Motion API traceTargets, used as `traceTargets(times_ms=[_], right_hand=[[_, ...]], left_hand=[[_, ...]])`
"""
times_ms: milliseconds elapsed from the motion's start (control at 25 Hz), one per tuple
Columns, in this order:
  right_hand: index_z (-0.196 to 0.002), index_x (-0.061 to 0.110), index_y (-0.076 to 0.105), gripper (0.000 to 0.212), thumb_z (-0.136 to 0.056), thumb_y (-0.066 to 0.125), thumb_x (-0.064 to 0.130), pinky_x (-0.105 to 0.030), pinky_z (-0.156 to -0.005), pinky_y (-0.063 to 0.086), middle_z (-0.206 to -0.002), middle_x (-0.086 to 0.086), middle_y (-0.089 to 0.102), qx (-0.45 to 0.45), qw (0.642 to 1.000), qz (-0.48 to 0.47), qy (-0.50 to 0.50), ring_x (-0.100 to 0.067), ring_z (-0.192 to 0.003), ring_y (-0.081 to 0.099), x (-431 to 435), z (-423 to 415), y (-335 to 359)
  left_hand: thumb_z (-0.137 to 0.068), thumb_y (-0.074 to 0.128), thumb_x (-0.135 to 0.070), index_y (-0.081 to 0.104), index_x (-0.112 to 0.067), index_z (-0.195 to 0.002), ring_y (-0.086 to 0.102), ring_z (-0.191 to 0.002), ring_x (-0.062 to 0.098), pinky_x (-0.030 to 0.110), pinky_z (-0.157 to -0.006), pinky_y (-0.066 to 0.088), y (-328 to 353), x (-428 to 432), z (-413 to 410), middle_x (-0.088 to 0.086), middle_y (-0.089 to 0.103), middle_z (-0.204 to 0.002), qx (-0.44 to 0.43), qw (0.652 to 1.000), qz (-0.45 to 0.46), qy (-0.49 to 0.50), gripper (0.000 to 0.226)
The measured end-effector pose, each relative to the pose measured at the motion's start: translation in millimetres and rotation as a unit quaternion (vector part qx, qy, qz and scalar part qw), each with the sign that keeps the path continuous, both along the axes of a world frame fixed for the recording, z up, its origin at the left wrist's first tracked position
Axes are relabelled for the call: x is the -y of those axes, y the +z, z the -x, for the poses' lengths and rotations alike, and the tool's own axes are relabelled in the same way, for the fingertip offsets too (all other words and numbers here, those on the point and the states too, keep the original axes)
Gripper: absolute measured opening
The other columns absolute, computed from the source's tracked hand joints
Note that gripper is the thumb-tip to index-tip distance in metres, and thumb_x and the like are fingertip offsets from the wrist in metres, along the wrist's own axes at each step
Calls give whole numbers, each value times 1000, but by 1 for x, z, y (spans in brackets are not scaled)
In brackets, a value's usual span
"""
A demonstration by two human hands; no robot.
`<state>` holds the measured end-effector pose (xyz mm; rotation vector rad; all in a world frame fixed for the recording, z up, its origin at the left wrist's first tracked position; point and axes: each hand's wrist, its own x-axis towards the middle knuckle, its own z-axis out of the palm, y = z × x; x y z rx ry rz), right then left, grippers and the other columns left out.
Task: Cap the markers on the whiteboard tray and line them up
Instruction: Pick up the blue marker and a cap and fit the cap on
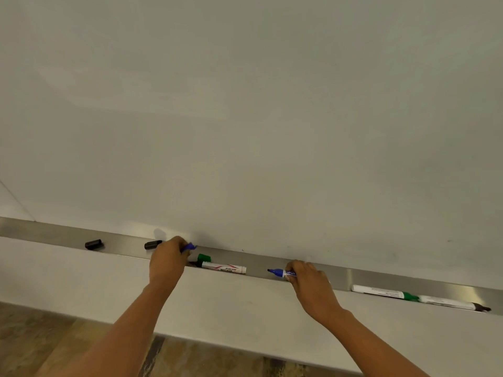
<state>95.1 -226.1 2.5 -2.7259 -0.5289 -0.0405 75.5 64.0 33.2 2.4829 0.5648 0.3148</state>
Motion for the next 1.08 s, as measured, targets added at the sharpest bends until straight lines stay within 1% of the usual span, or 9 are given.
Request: traceTargets(times_ms=[80, 200, 320, 400, 520, 680, 880, 1000, 1080], right_hand=[[-106, 16, 53, 17, -95, 40, 15, -26, -69, 30, -106, -5, 62, 11, 1000, -22, 2, -19, -93, 54, -1, 1, 5], [-106, 16, 55, 17, -95, 42, 15, -26, -67, 31, -102, -6, 63, 27, 997, -72, 19, -16, -84, 51, -3, 3, 14], [-110, 16, 55, 19, -95, 43, 19, -23, -68, 31, -104, -6, 63, 34, 993, -102, 44, -12, -82, 48, -6, 6, 22], [-111, 16, 55, 20, -95, 44, 19, -23, -70, 32, -106, -6, 63, 35, 991, -116, 58, -16, -87, 52, -9, 9, 27], [-111, 16, 54, 20, -94, 44, 20, -25, -72, 39, -107, -6, 63, 32, 990, -121, 66, -18, -90, 54, -13, 14, 31], [-111, 18, 53, 19, -95, 43, 20, -27, -75, 42, -107, -5, 62, 22, 991, -112, 65, -17, -90, 53, -12, 17, 32], [-111, 17, 53, 20, -95, 42, 21, -29, -77, 42, -109, -6, 62, 20, 993, -94, 74, -18, -92, 53, -10, 17, 33], [-111, 18, 53, 20, -95, 41, 23, -25, -74, 37, -109, -5, 61, 20, 993, -88, 78, -18, -93, 52, -11, 18, 33], [-111, 17, 52, 20, -96, 40, 24, -26, -74, 37, -109, -5, 61, 20, 992, -91, 85, -18, -92, 52, -12, 20, 34]], left_hand=[[-80, 63, -3, 64, 0, -92, 59, -69, 26, 25, -63, 45, 7, 21, 6, 15, 68, -86, 64, 992, 104, -45, 12], [-78, 64, 2, 66, -2, -90, 58, -69, 21, 10, -57, 48, 10, 59, 16, 9, 65, -82, 57, 964, 233, -116, 13], [-81, 61, 2, 65, 1, -100, 59, -77, 20, 18, -63, 52, 7, 82, 20, 9, 64, -88, 27, 946, 292, -136, 19], [-81, 60, 2, 64, 1, -102, 59, -80, 21, 20, -67, 51, 7, 88, 19, 11, 64, -90, 25, 944, 301, -133, 21], [-82, 60, 0, 64, 0, -103, 59, -76, 16, 18, -65, 50, 7, 90, 17, 10, 64, -89, 22, 944, 296, -140, 22], [-82, 61, -2, 65, -4, -102, 58, -80, 20, 16, -67, 49, 4, 94, 19, 8, 64, -88, 15, 947, 282, -152, 20], [-82, 61, -3, 65, -5, -101, 60, -82, 24, 21, -70, 50, 1, 95, 20, 9, 65, -88, 19, 944, 295, -149, 20], [-83, 61, -4, 65, -5, -102, 60, -75, 14, 13, -63, 52, 2, 99, 20, 5, 65, -85, 13, 943, 286, -166, 20], [-83, 61, -5, 65, -5, -103, 59, -72, 8, 8, -58, 52, 4, 102, 20, 3, 64, -84, 10, 944, 280, -173, 20]])
